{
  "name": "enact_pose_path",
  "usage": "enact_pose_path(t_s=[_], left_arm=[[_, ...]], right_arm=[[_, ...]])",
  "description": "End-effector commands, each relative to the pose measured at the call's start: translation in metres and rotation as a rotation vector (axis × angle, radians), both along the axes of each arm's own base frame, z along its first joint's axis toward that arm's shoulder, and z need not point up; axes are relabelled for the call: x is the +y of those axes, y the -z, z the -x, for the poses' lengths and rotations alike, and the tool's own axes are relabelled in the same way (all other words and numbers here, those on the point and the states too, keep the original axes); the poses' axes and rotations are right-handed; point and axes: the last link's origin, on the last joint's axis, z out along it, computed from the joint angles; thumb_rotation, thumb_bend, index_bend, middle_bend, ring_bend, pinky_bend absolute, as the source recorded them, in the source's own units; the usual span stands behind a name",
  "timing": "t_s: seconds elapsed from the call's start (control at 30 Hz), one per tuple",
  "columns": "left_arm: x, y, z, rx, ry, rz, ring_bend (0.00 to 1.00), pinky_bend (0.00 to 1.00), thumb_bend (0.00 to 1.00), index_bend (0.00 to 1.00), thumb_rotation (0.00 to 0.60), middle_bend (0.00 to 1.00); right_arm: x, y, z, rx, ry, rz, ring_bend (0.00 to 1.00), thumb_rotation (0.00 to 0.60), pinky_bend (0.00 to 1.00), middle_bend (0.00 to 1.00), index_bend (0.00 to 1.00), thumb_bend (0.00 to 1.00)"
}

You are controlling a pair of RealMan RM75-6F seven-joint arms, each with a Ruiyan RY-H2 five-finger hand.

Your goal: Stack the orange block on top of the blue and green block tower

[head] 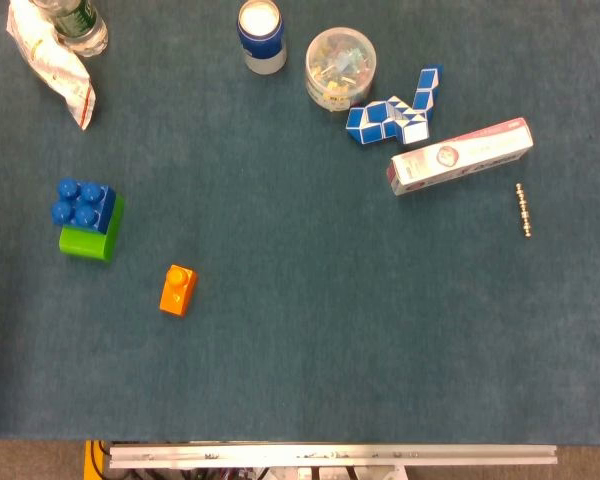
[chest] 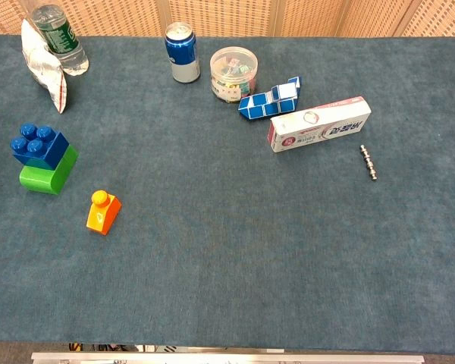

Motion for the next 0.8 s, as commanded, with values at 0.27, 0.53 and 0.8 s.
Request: enact_pose_path(t_s=[0.27,0.53,0.8], left_arm=[[0.002,0.005,-0.001,0.013,0.009,0.023,0.18,0.15,0.26,0.18,0.600,0.22],[0.012,0.008,0.001,0.040,0.008,0.074,0.18,0.15,0.26,0.18,0.600,0.22],[0.032,0.015,0.012,0.093,-0.020,0.156,0.18,0.15,0.26,0.18,0.600,0.22]], right_arm=[[-0.001,-0.003,0.001,-0.002,-0.004,0.004,0.31,0.600,0.35,0.36,0.31,0.25],[-0.010,-0.010,-0.007,0.014,-0.037,0.024,0.30,0.600,0.35,0.36,0.31,0.25],[-0.017,-0.013,-0.018,0.022,-0.074,0.020,0.30,0.600,0.35,0.36,0.31,0.25]])
